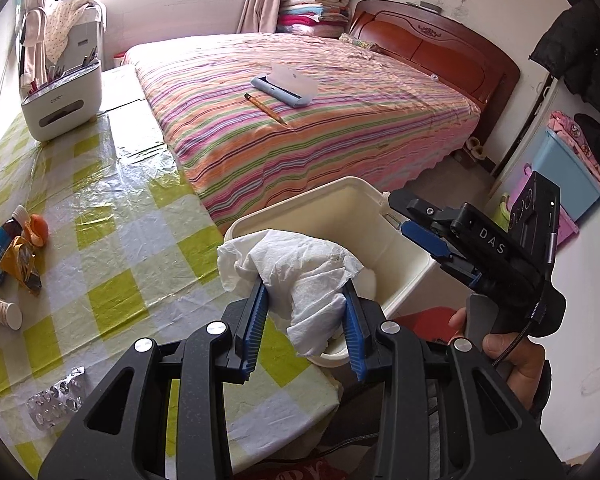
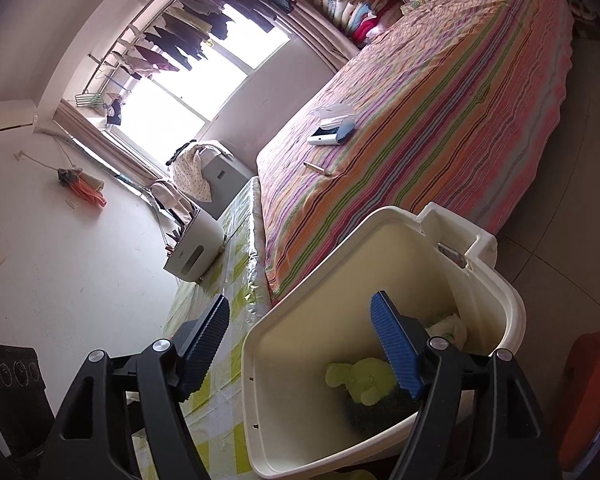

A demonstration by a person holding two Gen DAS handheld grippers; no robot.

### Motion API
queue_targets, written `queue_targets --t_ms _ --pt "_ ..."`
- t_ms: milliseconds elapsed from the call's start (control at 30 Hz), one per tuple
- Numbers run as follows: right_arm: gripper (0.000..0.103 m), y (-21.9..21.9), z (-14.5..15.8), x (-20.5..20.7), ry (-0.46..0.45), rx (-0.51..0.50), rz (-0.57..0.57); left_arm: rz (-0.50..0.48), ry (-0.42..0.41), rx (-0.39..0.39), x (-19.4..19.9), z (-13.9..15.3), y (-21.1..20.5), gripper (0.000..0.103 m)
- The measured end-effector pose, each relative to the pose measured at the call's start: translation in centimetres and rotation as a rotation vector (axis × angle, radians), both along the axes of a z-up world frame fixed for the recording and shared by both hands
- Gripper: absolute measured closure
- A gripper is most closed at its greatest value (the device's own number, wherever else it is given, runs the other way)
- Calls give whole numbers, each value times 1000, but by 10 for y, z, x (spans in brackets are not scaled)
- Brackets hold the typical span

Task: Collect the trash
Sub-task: 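Carry the white tissue over the bin and open the left tool, then return the left tool to the table and grasp the green plastic bag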

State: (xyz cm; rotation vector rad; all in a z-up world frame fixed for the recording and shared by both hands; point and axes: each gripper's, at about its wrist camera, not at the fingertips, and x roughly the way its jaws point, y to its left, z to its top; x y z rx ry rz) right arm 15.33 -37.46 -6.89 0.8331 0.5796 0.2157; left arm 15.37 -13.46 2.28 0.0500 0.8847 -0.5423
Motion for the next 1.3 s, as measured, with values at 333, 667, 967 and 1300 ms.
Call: queue_targets --t_ms 333,667,967,1300 --pt "32 -19 1 -11 -28 30 -90 -6 57 30 22 -22 -30 69" --pt "32 -26 3 -14 -38 44 -114 -32 73 83 33 -36 -59 60" --pt "32 -32 1 -17 -43 70 -137 -33 62 104 27 -32 -58 28" --pt "32 -22 3 -9 -30 54 -93 30 27 148 16 -28 9 28"
